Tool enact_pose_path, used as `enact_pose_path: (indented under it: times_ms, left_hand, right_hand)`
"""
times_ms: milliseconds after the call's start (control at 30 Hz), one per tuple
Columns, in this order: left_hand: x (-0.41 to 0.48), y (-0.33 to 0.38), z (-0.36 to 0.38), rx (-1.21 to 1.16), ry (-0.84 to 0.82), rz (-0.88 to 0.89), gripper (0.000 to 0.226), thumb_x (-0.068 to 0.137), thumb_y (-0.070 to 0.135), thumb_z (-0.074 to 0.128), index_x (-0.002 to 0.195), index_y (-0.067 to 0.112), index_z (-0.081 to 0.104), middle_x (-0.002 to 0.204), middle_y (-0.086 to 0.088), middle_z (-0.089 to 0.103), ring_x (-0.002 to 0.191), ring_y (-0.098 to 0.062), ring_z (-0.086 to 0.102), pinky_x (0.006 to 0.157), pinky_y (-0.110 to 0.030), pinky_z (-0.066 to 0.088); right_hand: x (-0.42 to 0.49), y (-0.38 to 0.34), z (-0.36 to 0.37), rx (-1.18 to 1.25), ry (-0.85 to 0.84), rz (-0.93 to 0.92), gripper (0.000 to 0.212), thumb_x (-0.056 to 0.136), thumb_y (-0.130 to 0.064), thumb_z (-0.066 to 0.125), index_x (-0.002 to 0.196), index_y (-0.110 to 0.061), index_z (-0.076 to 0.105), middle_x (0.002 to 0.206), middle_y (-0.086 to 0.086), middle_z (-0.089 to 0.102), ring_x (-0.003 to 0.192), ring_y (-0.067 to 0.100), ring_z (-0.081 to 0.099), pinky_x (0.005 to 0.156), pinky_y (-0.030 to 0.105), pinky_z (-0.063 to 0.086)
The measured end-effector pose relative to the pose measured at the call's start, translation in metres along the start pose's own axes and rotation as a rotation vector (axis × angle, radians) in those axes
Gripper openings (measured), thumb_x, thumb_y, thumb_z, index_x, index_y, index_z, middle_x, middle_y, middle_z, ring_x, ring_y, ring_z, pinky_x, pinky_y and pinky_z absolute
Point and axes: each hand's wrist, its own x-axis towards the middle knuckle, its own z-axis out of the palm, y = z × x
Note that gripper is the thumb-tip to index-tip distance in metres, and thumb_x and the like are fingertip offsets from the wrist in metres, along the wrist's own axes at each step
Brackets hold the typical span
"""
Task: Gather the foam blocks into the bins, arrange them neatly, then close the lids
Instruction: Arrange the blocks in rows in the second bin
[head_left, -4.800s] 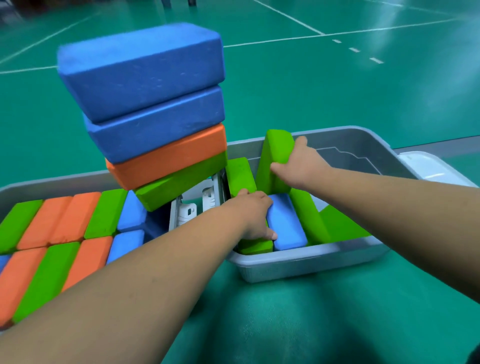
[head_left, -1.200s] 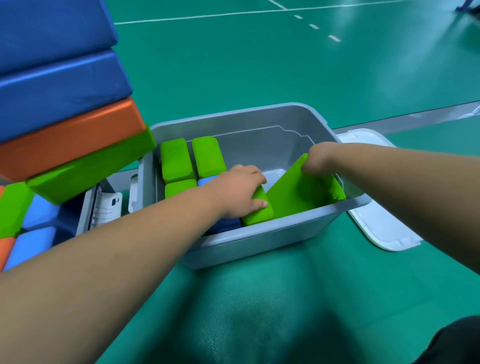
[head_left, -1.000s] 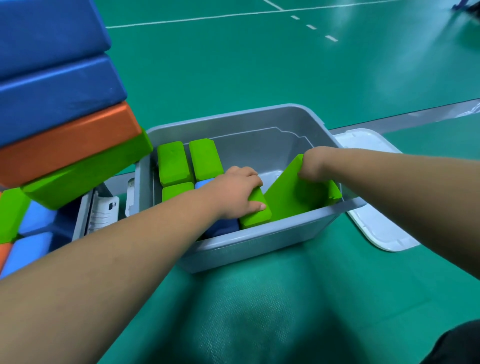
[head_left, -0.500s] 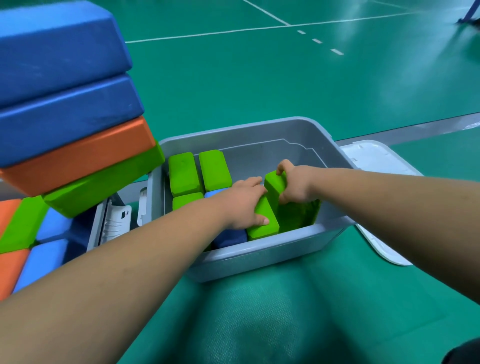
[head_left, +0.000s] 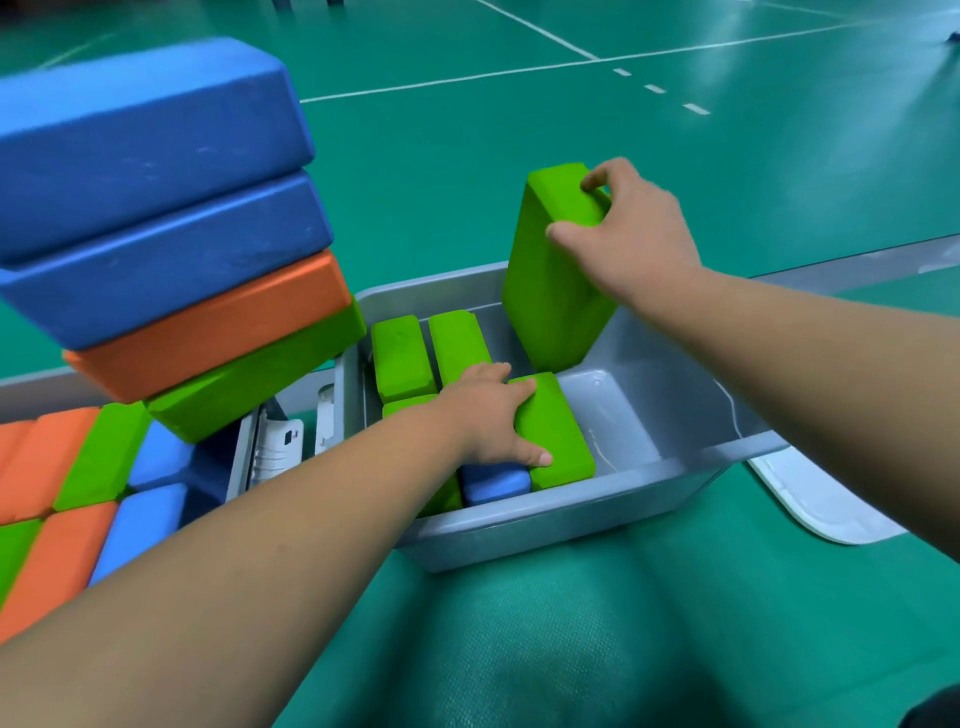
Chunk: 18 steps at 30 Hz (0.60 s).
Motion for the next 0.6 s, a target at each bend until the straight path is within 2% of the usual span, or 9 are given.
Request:
enact_pose_path:
  times_ms: [67, 133, 233, 300, 367, 433, 500, 600]
  left_hand:
    - [0.0, -0.003, 0.003, -0.004, -0.015, -0.063, 0.11, 0.076, 0.083, 0.065, 0.164, 0.04, 0.016, 0.172, -0.016, 0.001, 0.158, -0.04, 0.003, 0.128, -0.051, 0.014]
    - [-0.002, -0.007, 0.004, -0.02, -0.025, -0.087, 0.109, 0.072, 0.086, 0.065, 0.162, 0.048, 0.015, 0.172, -0.015, 0.0, 0.157, -0.043, 0.004, 0.126, -0.056, 0.018]
    - [-0.005, -0.013, 0.001, -0.046, -0.003, -0.066, 0.102, 0.075, 0.079, 0.07, 0.161, 0.046, 0.024, 0.171, -0.017, 0.008, 0.155, -0.043, 0.011, 0.125, -0.053, 0.022]
    - [-0.007, -0.016, -0.001, -0.061, 0.019, -0.048, 0.095, 0.079, 0.072, 0.072, 0.16, 0.045, 0.029, 0.17, -0.021, 0.013, 0.156, -0.04, 0.012, 0.126, -0.048, 0.022]
    - [-0.011, -0.015, -0.003, -0.055, 0.015, -0.029, 0.089, 0.085, 0.067, 0.07, 0.16, 0.043, 0.03, 0.169, -0.024, 0.014, 0.158, -0.035, 0.01, 0.127, -0.042, 0.017]
    - [-0.016, -0.014, -0.005, -0.047, 0.002, -0.017, 0.084, 0.09, 0.065, 0.066, 0.161, 0.042, 0.028, 0.17, -0.024, 0.011, 0.159, -0.031, 0.006, 0.126, -0.037, 0.012]
    - [-0.02, -0.014, -0.007, -0.06, 0.004, -0.022, 0.081, 0.092, 0.063, 0.064, 0.161, 0.042, 0.028, 0.17, -0.024, 0.012, 0.16, -0.029, 0.003, 0.125, -0.036, 0.015]
    - [-0.021, -0.018, -0.008, -0.054, -0.013, -0.031, 0.078, 0.094, 0.063, 0.062, 0.161, 0.045, 0.027, 0.17, -0.022, 0.011, 0.16, -0.026, 0.003, 0.125, -0.037, 0.018]
  right_hand:
    - [0.0, -0.005, 0.002, 0.028, 0.015, 0.018, 0.06, 0.078, -0.051, 0.071, 0.131, -0.025, 0.059, 0.124, 0.009, 0.067, 0.112, 0.03, 0.061, 0.092, 0.035, 0.05]
    - [0.001, -0.009, 0.009, 0.032, 0.001, 0.036, 0.06, 0.079, -0.053, 0.07, 0.131, -0.024, 0.058, 0.119, 0.01, 0.068, 0.108, 0.031, 0.063, 0.089, 0.037, 0.052]
    - [0.002, -0.01, 0.03, -0.047, -0.118, 0.054, 0.065, 0.083, -0.058, 0.066, 0.136, -0.02, 0.055, 0.121, 0.015, 0.068, 0.112, 0.035, 0.063, 0.09, 0.038, 0.05]
    - [-0.003, -0.009, 0.049, -0.192, -0.304, -0.015, 0.062, 0.095, -0.052, 0.058, 0.143, -0.013, 0.053, 0.134, 0.019, 0.063, 0.125, 0.037, 0.059, 0.099, 0.039, 0.047]
    - [-0.014, -0.006, 0.066, -0.383, -0.565, -0.111, 0.057, 0.105, -0.036, 0.046, 0.155, -0.008, 0.04, 0.147, 0.021, 0.055, 0.132, 0.037, 0.054, 0.103, 0.038, 0.045]
    - [-0.026, -0.001, 0.08, -0.591, -0.768, -0.125, 0.062, 0.107, -0.021, 0.042, 0.163, -0.007, 0.02, 0.157, 0.02, 0.044, 0.131, 0.036, 0.055, 0.098, 0.036, 0.046]
    - [-0.032, 0.006, 0.092, -0.767, -0.871, -0.129, 0.065, 0.106, -0.014, 0.043, 0.163, -0.001, 0.014, 0.163, 0.018, 0.035, 0.13, 0.035, 0.056, 0.095, 0.036, 0.047]
    - [-0.031, 0.012, 0.098, -0.816, -0.934, -0.107, 0.078, 0.104, -0.01, 0.043, 0.163, -0.004, -0.008, 0.152, 0.021, 0.049, 0.123, 0.034, 0.058, 0.088, 0.035, 0.044]
